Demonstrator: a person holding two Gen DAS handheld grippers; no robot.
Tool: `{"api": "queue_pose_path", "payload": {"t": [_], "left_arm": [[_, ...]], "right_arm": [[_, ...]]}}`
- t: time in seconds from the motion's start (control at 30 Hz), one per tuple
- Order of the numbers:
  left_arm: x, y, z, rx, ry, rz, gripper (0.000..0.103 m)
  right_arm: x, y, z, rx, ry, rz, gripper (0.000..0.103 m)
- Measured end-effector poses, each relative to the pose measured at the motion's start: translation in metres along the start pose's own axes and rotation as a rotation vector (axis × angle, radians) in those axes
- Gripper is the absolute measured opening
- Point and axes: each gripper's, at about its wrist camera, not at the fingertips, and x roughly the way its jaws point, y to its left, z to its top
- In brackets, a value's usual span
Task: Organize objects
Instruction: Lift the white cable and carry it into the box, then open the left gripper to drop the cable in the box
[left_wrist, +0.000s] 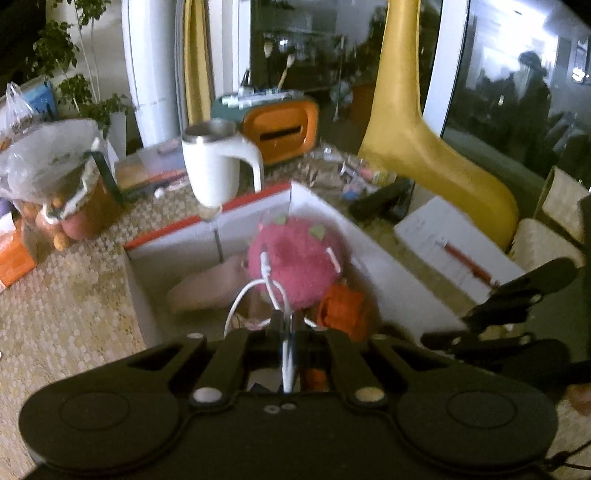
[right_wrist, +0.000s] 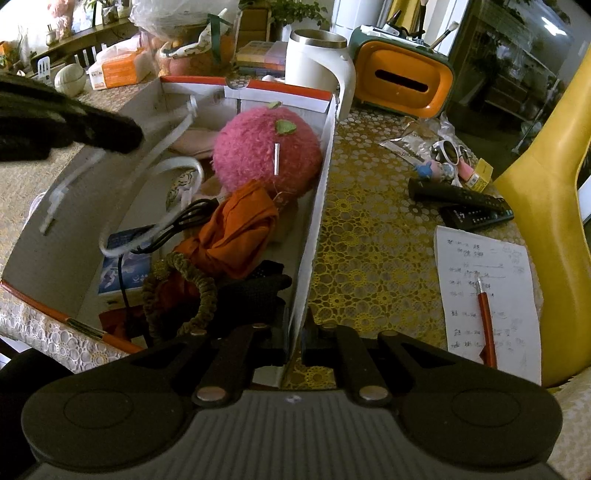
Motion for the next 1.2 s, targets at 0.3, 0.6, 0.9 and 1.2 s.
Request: {"api": "queue_pose_path", "payload": {"t": [0.3,0.6,0.9,1.2], "left_arm": [[0.036,0.001,-0.014,-0.013,0.111,0.004,0.000],[0.043,0.006,-0.021,-0.031,0.147,-0.005,0.004],[0.033,0.006,-0.024,-0.044,0.144,-0.051,0.021],[-0.005,0.011,-0.021,-0.067,0.079,-0.106,0.033]], "right_arm": [[0.000,0.001,0.000,0.001,-0.001,0.002,0.006],[0.000,0.001,0.000,0.001,-0.001,0.002,0.006],[0.000,0.001,0.000,0.001,-0.001,0.003,0.006],[0.000,0.001,0.000,0.002,-0.001,0.003,0.006]]}}
